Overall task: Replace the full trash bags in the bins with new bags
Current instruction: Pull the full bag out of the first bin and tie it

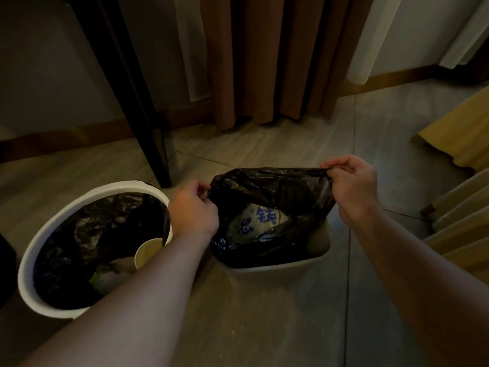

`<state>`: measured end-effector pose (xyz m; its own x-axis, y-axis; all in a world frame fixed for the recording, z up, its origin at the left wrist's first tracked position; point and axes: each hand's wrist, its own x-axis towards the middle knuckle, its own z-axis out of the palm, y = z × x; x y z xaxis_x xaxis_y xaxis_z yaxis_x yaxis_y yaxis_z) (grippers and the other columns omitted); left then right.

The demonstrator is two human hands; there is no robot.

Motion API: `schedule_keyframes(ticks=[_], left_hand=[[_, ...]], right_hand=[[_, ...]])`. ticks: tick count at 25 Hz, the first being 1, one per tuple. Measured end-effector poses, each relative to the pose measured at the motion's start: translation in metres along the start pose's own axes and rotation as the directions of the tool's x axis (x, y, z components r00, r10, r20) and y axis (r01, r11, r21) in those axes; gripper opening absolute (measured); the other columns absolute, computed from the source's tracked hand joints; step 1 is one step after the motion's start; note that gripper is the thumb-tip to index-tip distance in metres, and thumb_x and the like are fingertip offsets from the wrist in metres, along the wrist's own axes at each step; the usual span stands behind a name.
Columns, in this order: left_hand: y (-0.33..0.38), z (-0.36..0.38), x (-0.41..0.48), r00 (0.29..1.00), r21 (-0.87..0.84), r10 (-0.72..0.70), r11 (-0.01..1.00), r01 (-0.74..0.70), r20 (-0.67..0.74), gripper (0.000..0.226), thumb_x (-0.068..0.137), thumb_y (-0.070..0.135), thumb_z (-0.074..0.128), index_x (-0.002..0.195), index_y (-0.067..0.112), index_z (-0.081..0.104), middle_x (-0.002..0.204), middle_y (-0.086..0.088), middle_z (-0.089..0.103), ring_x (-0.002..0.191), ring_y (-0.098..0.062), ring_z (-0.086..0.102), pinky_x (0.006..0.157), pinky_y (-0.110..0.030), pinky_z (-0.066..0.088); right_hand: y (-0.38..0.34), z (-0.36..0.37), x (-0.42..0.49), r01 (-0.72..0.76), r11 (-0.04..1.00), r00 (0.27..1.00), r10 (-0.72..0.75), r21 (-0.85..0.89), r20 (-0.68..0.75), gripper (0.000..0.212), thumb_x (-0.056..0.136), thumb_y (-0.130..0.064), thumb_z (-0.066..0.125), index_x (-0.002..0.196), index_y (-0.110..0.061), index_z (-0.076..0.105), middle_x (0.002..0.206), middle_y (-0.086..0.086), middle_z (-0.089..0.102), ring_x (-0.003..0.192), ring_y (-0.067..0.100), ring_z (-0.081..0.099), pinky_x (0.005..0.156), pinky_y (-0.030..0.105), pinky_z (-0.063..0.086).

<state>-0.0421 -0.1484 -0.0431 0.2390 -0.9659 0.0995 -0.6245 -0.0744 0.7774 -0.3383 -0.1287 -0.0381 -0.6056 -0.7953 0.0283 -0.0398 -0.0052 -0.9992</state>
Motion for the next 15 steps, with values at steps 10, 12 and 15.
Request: schedule_keyframes(ticks=[10, 12, 15], left_hand=[[0.003, -0.063, -0.034, 0.989, -0.132, 0.087, 0.986, -0.102, -0.117, 0.025, 0.093, 0.017, 0.074, 0.094, 0.041, 0.067, 0.101, 0.016, 0.068, 0.097, 0.000, 0.063, 0.083, -0.021, 0.050], [0.001, -0.070, -0.038, 0.975, -0.140, 0.149, 0.975, -0.173, -0.167, 0.021, 0.093, 0.016, 0.074, 0.096, 0.037, 0.069, 0.104, 0.013, 0.068, 0.100, -0.006, 0.064, 0.088, -0.030, 0.055], [0.001, -0.076, -0.042, 0.967, -0.124, 0.196, 0.968, -0.217, -0.161, 0.023, 0.094, 0.011, 0.072, 0.098, 0.033, 0.069, 0.113, 0.010, 0.063, 0.104, -0.005, 0.062, 0.093, -0.030, 0.055]], right_hand=[[0.000, 0.003, -0.016, 0.107, 0.993, 0.993, -0.104, -0.050, 0.056, 0.028, 0.085, -0.005, 0.071, 0.087, -0.032, 0.080, 0.090, -0.002, 0.080, 0.086, 0.015, 0.078, 0.071, 0.024, 0.062], [-0.003, 0.004, -0.021, 0.146, 0.986, 0.988, -0.141, -0.082, 0.068, 0.031, 0.087, -0.003, 0.071, 0.085, -0.033, 0.079, 0.088, -0.004, 0.080, 0.084, 0.013, 0.078, 0.072, 0.024, 0.062], [-0.013, 0.006, -0.029, 0.228, 0.964, 0.972, -0.217, -0.138, 0.090, 0.030, 0.086, 0.001, 0.073, 0.085, -0.029, 0.077, 0.087, -0.005, 0.079, 0.083, 0.010, 0.077, 0.072, 0.022, 0.062]])
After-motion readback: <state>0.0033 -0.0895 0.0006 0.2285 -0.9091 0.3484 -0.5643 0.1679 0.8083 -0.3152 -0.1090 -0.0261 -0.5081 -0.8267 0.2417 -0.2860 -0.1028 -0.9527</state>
